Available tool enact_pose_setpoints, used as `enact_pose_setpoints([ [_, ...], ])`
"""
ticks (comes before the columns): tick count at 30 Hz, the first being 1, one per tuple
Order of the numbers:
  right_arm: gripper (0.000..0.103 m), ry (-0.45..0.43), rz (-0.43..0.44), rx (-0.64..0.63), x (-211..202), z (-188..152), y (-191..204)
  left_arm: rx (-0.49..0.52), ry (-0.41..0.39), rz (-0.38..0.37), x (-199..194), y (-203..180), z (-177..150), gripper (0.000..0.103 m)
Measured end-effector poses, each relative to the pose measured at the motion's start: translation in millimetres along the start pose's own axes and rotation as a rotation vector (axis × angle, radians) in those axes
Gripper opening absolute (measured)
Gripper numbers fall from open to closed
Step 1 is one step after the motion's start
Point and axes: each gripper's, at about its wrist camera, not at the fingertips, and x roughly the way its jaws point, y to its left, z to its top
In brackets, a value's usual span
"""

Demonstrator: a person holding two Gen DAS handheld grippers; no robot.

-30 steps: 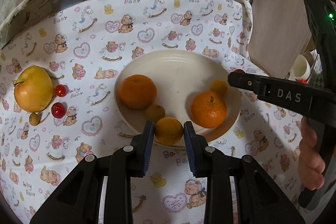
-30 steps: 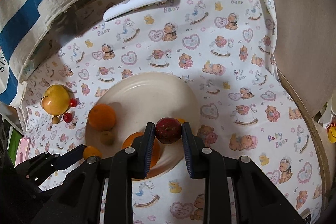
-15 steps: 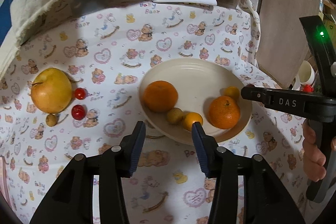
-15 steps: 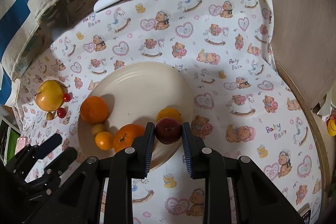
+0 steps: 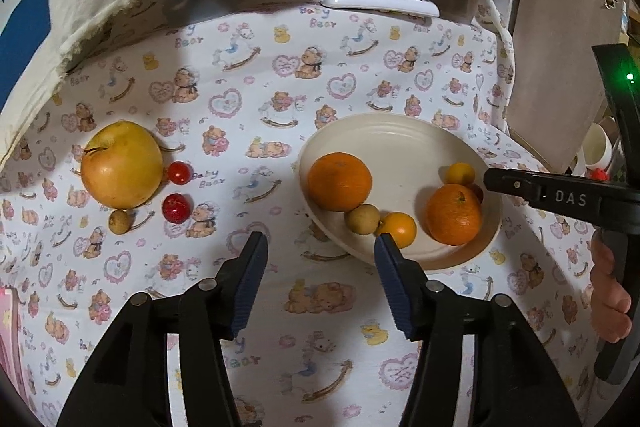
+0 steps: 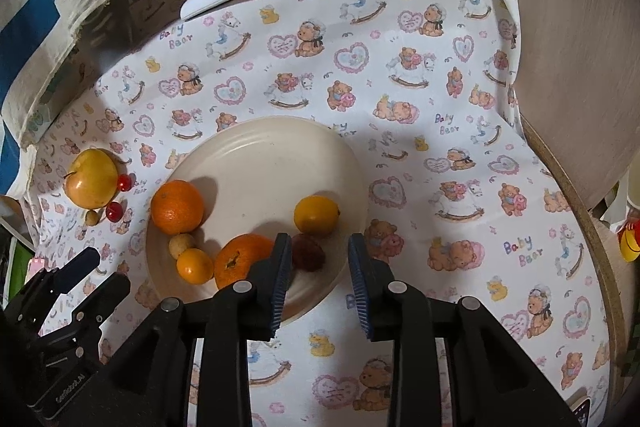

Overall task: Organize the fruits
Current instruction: 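Open the left tool over the plate while the right tool releases the red fruit, then move the left tool to the small brown fruit beside the apple while the right tool approaches a cherry tomato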

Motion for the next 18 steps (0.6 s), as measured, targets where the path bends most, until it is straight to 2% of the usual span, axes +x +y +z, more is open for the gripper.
enact_pose_setpoints([
  [2, 0.034, -0.014, 0.014, 0.001, -3.1, 0.1, 1.0, 0.000, -0.007, 0.016, -2.1, 2.9, -1.2, 0.055],
  [4, 0.046, -0.040, 0.025, -0.002, -7.9, 0.2, 2.2, -0.001, -0.013, 0.029, -3.6, 7.5, -2.5, 0.055],
  [6, 0.052, -0.078, 0.013, -0.009, -14.1, -0.5, 5.0, -0.006, -0.016, 0.034, -5.5, 12.6, -4.0, 0.055],
  [9, 0.053, -0.117, -0.013, -0.042, -20.2, -1.0, 10.7, -0.008, -0.034, 0.050, -13.5, 20.7, -6.0, 0.055],
  [12, 0.058, -0.134, -0.017, -0.068, -21.5, -1.7, 15.4, 0.000, -0.066, 0.074, -25.6, 29.1, -6.5, 0.055],
  [18, 0.069, -0.174, -0.035, -0.091, -21.8, -5.8, 21.8, -0.055, -0.119, 0.085, -45.3, 56.1, -5.6, 0.073],
])
